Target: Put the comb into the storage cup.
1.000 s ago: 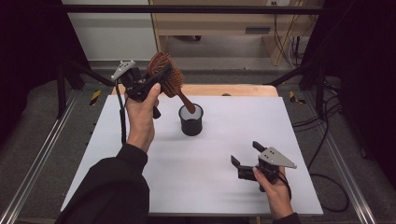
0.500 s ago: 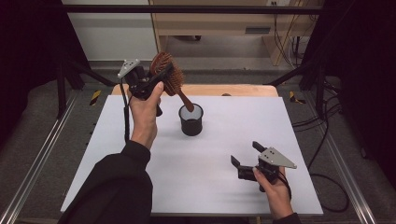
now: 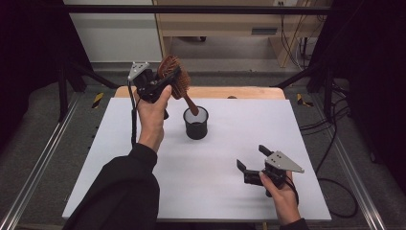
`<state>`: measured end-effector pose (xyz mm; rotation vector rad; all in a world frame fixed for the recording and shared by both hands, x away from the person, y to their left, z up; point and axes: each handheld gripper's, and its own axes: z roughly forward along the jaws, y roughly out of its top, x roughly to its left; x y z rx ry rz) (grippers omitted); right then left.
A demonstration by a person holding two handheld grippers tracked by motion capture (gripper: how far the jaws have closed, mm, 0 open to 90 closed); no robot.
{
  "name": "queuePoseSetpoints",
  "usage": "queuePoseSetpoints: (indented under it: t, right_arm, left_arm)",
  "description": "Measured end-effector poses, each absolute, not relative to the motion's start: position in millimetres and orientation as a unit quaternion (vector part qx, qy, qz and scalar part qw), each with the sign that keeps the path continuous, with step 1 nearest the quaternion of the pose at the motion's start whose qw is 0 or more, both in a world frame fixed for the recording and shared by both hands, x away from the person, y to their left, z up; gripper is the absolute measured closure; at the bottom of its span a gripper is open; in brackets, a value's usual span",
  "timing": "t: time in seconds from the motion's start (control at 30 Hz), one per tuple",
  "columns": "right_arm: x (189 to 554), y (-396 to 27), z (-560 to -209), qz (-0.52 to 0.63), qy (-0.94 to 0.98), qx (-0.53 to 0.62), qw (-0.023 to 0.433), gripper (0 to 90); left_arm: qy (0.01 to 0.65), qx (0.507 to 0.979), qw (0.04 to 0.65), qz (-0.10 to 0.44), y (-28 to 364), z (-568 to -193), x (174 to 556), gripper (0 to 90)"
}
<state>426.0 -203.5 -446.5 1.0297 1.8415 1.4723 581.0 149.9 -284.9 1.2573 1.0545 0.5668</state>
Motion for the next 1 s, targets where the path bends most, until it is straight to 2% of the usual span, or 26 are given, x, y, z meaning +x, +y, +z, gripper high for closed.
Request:
queuePoseSetpoints:
  t: [1.0]
  right_arm:
    - [425.2,-204.3,-445.9,0.551,0.685,0.384,0.281,3.8]
  left_arm:
    - [0.453,0.572,0.625,0.276,137.2,-298.1,591.4,50.1]
